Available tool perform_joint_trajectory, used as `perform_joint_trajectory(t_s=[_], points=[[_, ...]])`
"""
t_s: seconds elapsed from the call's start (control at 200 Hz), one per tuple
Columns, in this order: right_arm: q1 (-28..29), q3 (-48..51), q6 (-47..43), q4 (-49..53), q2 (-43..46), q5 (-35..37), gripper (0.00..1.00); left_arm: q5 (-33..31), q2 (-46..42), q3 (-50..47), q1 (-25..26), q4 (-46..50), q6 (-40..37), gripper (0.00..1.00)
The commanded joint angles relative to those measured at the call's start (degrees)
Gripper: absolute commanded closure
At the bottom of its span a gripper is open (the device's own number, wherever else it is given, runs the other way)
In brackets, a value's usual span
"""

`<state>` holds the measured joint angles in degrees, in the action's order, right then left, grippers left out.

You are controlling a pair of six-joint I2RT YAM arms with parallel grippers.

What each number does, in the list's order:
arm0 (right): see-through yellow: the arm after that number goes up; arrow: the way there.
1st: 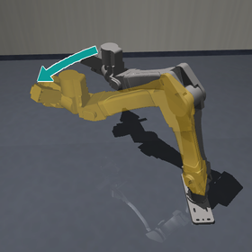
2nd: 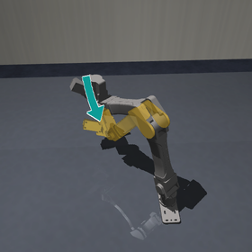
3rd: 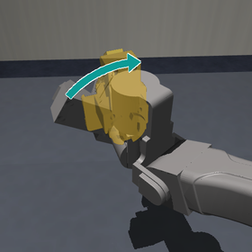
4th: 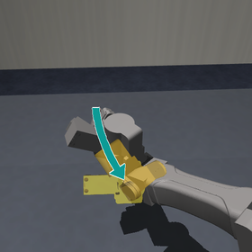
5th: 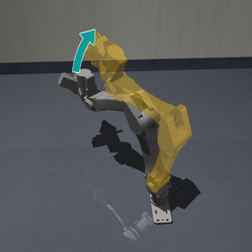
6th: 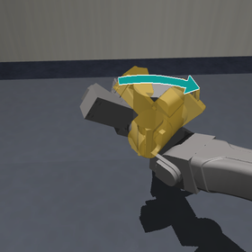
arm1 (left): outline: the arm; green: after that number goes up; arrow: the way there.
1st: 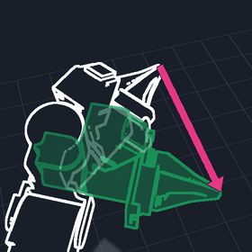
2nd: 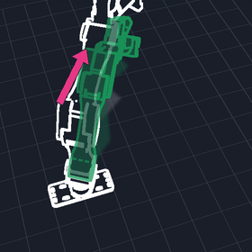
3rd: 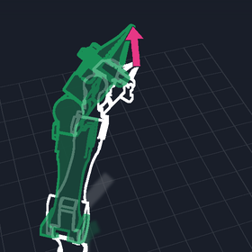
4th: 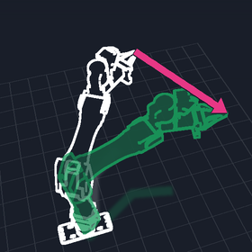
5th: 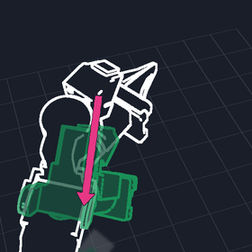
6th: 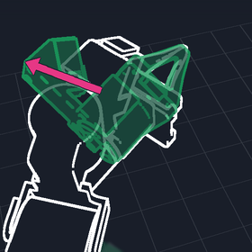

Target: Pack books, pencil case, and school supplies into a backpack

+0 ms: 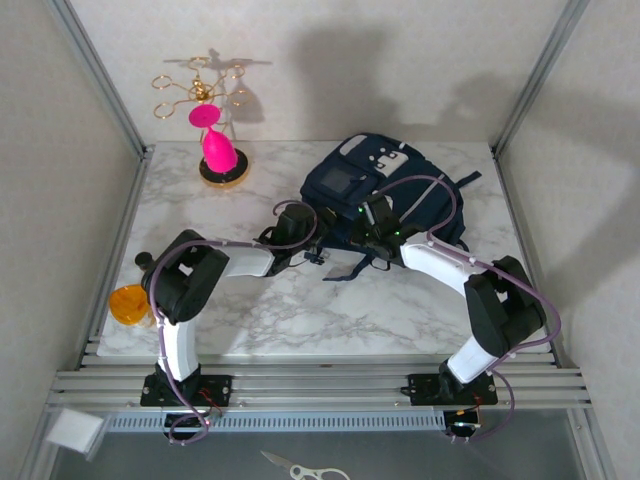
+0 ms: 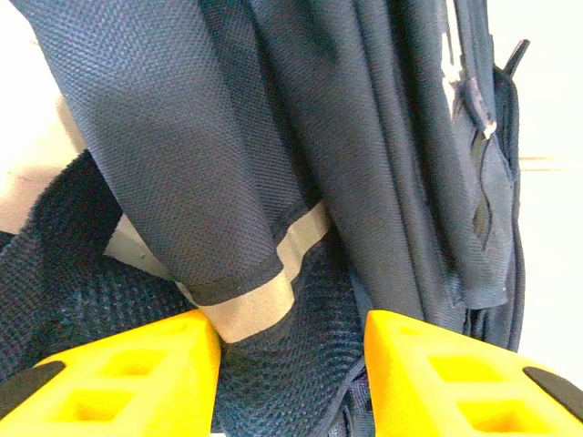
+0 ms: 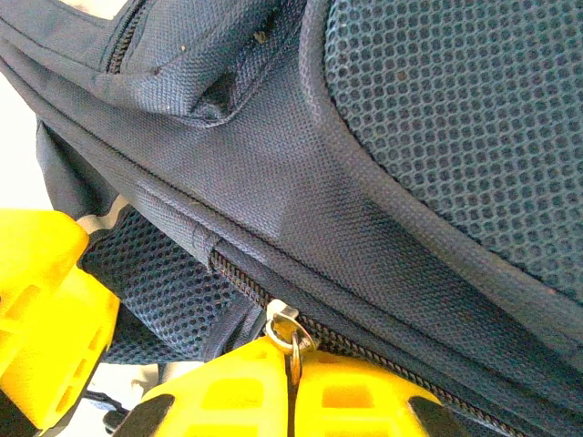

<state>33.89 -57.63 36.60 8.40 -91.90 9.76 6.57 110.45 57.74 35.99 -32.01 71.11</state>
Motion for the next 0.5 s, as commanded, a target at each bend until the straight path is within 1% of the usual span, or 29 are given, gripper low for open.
perform_joint_trajectory(t_s=[0.0,0.08,0.125,0.16,0.255,0.31,0.381,0.491], points=[[0.19,1.08,-0.98,-0.25,2.03,-2.97,1.0,-3.22,-2.41,1.89,1.59,-3.8,1.93,0.53],[0.13,1.38,-1.18,-0.53,2.25,-3.3,1.0,-1.93,-1.15,4.17,1.48,-2.23,3.35,0.54],[-0.01,1.31,-1.27,-0.04,2.11,-2.92,1.0,-1.15,-1.53,3.61,1.4,-2.84,4.42,0.55],[-0.33,1.19,-1.13,0.27,1.99,-2.97,1.0,-1.68,-2.61,2.89,1.52,-1.49,5.26,0.55],[-0.93,0.93,-1.11,-0.4,2.2,-4.47,1.0,-6.24,-7.79,-1.79,2.57,1.18,6.28,0.48],[-0.91,0.64,-1.26,-1.05,2.34,-4.7,1.0,-7.41,-9.93,-3.84,2.55,1.59,6.99,0.44],[-0.86,0.33,-1.81,-1.07,2.25,-4.88,1.0,-6.04,-10.33,-2.89,2.03,2.85,6.84,0.44],[-0.84,0.6,-2.32,-1.64,2.18,-5.87,1.0,-3.1,-7.25,1.89,2.36,4.76,6.51,0.44]])
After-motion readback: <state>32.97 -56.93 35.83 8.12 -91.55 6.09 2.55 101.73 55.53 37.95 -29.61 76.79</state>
